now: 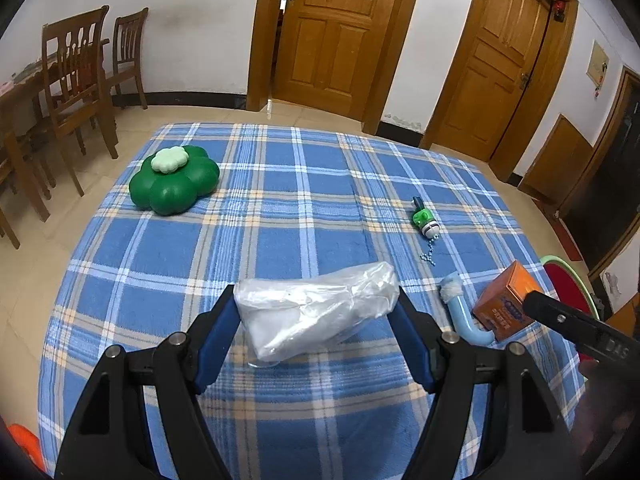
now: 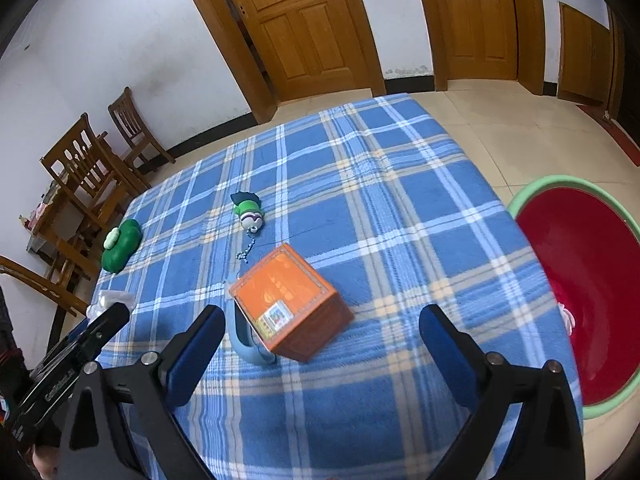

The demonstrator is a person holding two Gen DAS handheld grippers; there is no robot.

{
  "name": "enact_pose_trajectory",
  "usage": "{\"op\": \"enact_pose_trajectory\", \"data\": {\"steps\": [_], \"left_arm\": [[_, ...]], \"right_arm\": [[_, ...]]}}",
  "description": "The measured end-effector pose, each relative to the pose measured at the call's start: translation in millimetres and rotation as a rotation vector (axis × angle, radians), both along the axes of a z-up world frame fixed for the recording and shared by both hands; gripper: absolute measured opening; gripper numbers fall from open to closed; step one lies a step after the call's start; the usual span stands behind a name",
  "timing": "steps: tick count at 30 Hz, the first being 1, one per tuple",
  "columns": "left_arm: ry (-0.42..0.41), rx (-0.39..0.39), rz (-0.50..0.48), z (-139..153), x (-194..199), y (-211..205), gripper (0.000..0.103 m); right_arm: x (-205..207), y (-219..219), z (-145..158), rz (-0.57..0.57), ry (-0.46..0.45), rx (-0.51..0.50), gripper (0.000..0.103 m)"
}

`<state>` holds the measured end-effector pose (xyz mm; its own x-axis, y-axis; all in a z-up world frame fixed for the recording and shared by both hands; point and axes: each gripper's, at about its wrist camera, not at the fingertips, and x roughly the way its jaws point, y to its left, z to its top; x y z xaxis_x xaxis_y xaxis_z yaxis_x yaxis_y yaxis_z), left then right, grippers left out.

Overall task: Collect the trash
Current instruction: 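Grasp the orange box with the right gripper while the left gripper holds the bag, then carry the plastic bag in the left gripper and orange box in the right gripper to the bucket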

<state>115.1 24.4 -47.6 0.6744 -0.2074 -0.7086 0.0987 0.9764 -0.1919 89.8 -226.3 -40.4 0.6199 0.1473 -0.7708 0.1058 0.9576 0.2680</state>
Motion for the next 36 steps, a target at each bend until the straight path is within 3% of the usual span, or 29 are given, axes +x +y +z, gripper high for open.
{"op": "enact_pose_trajectory", "data": {"steps": [8,13,16,36], "left_arm": [[-0.008,-0.037,-0.046,-6.0,3.3,5.3,0.073],[-0.021,-0.078,-0.099,-7.3,2.1,4.3,0.073],[-0.015,-0.097,-0.124,-9.3,4.5,3.3,0.073],[0.005,-0.131,-0.124,-2.8,-10.6,-6.9,0.073]], "right_arm": [[9.8,11.4,-7.8,-0.032,-0.002,-0.014,0.096],[14.0,19.2,-15.2,-0.046,0.017,-0.034,0.075],[13.6,22.9,-17.9,-0.050,0.025,-0.043,0.068],[-24.4,6.8,15.2,-0.054,-0.053,-0.046,0.067]]}}
